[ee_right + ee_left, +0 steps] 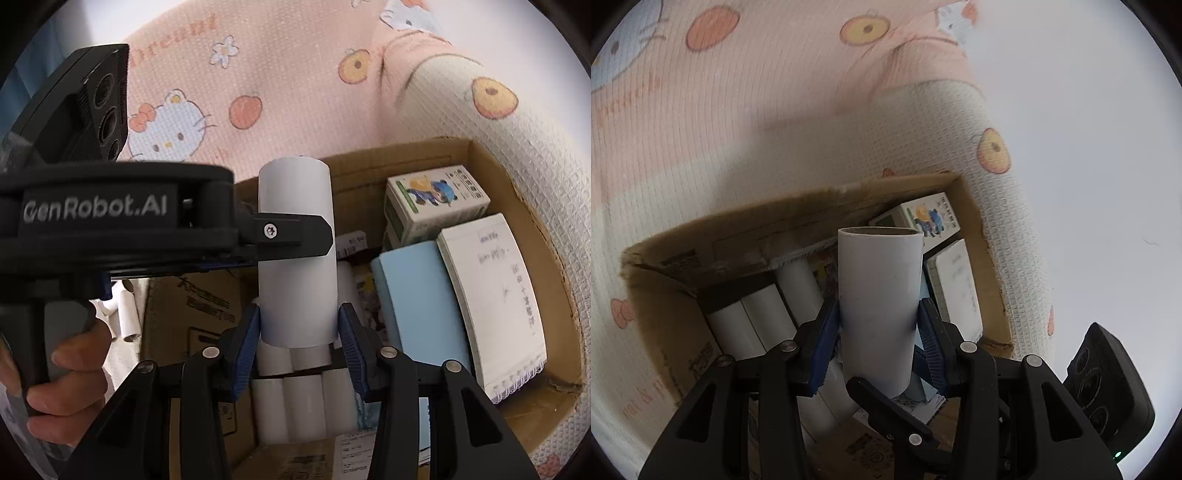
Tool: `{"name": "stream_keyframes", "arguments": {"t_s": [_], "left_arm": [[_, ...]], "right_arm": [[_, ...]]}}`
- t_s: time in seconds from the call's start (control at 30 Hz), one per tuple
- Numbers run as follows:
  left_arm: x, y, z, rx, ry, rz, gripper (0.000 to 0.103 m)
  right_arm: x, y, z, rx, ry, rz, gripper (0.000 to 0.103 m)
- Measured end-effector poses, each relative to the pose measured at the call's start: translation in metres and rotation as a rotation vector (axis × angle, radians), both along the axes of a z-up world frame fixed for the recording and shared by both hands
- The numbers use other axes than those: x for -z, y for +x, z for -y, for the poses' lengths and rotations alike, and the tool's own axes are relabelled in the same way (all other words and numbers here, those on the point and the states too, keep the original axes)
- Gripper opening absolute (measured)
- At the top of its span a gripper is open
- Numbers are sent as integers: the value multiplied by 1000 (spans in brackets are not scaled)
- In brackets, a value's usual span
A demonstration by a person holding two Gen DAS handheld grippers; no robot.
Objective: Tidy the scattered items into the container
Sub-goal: 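Carry both held tubes up and over the cardboard box, then lower both tubes into the box and open both grippers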
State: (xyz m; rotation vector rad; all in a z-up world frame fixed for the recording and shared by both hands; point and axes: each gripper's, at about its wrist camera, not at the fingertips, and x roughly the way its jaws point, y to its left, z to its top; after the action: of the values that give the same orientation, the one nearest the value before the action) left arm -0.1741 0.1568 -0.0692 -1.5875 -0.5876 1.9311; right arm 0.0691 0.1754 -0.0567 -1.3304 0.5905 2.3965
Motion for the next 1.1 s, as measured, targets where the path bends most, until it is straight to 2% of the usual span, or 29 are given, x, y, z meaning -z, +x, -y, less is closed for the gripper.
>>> {"name": "stream_keyframes", "arguments": {"t_s": [0.13, 0.3, 0.43, 0.63, 0.77, 0.83, 0.93, 1.03, 1.1], "left_arm": [[9, -1, -5, 17, -23, 19, 47], [29, -8, -13, 35, -17, 95, 47], [38, -13, -22, 48, -33, 117, 47], [42, -16, -24, 29, -48, 125, 47], [44, -18, -21, -11, -122, 76, 47], [51, -19, -21, -23, -113, 112, 47], [63, -22, -21, -42, -120, 160, 47], [74, -23, -22, -63, -118, 205, 47], [79, -25, -22, -76, -106, 226, 47]], "right_arm": [[12, -3, -5, -4, -12, 28, 41], [25, -5, -1, -28, 46, 112, 41], [30, -3, -4, -15, 25, 136, 41], [31, 3, -16, 19, -9, 140, 41], [24, 12, -19, 12, -10, 150, 41], [17, 18, -20, 22, -11, 141, 41], [8, 24, -18, 44, 78, 144, 41], [-1, 28, -14, 46, 176, 139, 15], [-6, 30, -12, 41, 213, 135, 15]]}}
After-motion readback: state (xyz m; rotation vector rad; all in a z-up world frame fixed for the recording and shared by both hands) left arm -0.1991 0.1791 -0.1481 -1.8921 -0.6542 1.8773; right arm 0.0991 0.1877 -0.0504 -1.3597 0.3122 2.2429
